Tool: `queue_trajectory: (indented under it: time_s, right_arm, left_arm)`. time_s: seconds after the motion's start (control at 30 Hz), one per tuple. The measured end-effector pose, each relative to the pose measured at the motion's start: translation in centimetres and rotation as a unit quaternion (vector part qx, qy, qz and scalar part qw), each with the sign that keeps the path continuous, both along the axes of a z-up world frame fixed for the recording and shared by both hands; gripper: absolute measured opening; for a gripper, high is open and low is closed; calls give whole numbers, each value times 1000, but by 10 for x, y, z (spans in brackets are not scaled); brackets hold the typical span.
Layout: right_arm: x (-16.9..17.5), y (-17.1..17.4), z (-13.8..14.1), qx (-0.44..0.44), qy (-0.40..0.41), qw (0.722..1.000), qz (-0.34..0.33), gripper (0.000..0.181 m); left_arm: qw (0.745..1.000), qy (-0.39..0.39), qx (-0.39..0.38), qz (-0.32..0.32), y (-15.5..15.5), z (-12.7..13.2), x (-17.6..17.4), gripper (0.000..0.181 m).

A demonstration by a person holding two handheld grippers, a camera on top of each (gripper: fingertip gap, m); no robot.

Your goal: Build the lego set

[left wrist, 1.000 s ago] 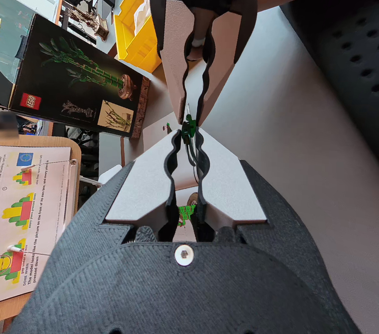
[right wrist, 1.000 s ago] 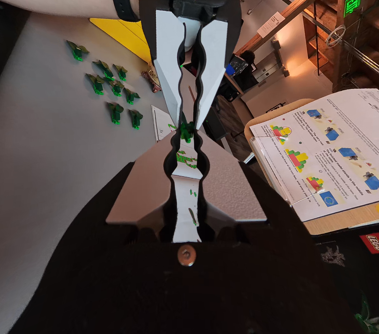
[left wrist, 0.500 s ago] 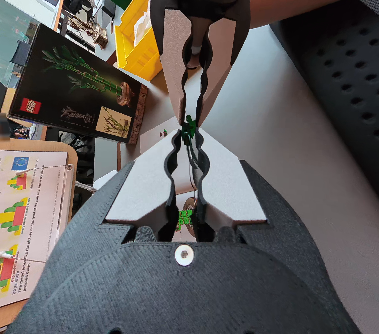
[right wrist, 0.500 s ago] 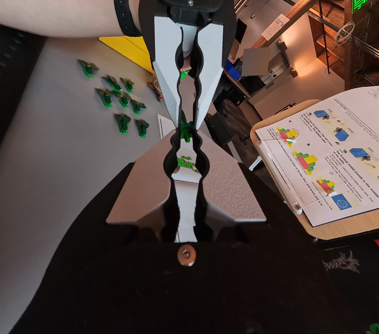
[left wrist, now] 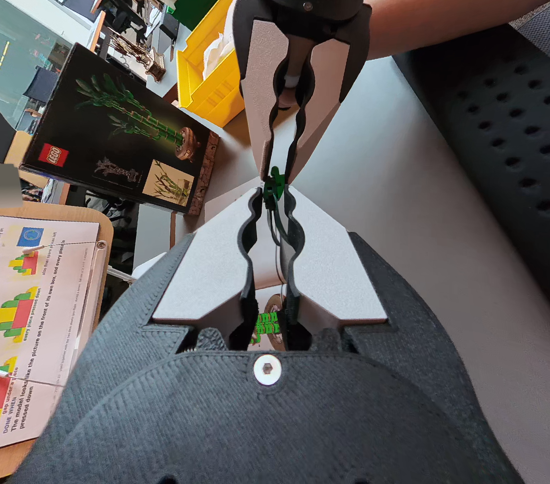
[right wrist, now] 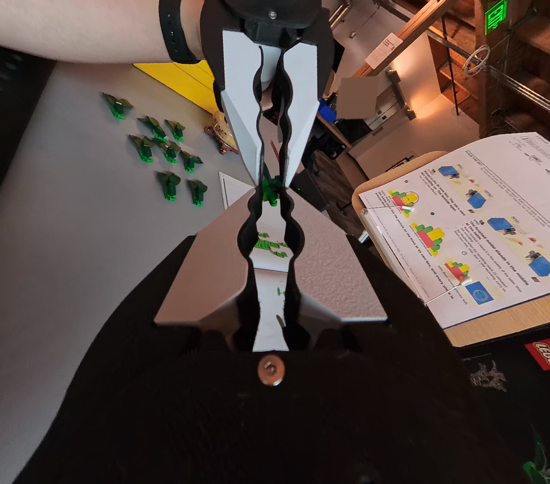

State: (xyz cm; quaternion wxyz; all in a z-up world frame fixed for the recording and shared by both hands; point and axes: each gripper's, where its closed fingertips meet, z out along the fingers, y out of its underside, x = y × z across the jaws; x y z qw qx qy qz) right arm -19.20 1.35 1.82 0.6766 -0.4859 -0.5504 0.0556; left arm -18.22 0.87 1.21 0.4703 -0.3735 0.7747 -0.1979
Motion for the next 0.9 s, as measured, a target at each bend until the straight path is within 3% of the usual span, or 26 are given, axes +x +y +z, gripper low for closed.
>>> queue_trajectory:
  time_s: [0.9]
  right_arm:
    - [6,2,5,-8,32,999,8,10]
  left_arm:
    - [998,-12,55,15,6,1,4,11]
